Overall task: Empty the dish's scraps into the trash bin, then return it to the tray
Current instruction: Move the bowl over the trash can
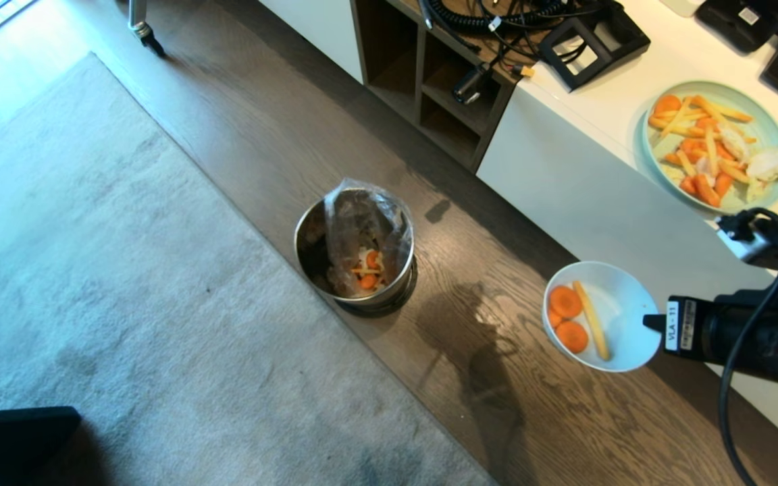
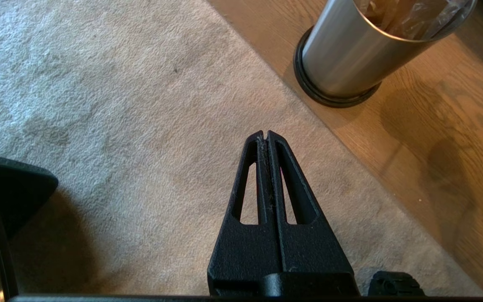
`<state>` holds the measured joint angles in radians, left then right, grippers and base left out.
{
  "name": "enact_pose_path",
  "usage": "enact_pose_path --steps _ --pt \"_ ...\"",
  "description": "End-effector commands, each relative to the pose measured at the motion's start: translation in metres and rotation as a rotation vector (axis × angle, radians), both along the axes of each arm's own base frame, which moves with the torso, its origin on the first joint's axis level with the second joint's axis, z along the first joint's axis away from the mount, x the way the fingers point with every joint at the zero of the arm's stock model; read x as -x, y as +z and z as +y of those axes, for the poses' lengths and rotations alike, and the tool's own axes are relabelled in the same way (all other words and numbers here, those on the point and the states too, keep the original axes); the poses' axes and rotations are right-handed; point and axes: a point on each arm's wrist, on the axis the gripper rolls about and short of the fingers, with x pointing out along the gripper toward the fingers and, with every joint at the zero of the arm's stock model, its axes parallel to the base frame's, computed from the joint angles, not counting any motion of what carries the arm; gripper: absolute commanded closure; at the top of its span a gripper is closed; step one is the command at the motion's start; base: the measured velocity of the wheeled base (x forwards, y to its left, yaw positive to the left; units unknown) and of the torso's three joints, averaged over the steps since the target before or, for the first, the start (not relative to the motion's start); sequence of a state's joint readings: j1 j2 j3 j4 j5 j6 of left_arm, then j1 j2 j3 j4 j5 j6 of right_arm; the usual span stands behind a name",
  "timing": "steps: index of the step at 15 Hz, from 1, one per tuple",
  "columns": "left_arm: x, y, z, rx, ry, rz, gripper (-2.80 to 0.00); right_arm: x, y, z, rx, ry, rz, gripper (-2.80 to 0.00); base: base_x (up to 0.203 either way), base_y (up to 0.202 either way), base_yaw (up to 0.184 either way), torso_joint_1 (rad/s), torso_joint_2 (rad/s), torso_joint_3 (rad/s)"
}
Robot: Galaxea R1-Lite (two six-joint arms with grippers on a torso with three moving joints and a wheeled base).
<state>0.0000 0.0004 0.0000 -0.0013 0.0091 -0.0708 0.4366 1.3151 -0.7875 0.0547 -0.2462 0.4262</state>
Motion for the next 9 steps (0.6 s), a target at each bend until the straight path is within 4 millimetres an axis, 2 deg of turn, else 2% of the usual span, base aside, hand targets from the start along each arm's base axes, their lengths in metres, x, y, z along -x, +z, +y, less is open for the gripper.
enact_pose_path --steps 1,5,9 --pt "0.000 0.000 0.000 0.001 0.000 -0.001 0.00 -0.019 0.003 0.009 0.033 0.019 0.000 0.00 0.000 0.000 0.000 0.000 0.00 0.000" --pt "0.000 0.000 0.000 0.001 0.000 -0.001 0.00 -0.066 0.018 0.033 0.083 0.074 -0.069 0.00 0.000 0.000 0.000 0.000 0.00 0.000" --pt "0.000 0.000 0.000 0.000 0.000 -0.001 0.00 -0.107 0.049 0.077 0.061 0.149 -0.190 0.00 0.000 0.000 0.000 0.000 0.00 0.000"
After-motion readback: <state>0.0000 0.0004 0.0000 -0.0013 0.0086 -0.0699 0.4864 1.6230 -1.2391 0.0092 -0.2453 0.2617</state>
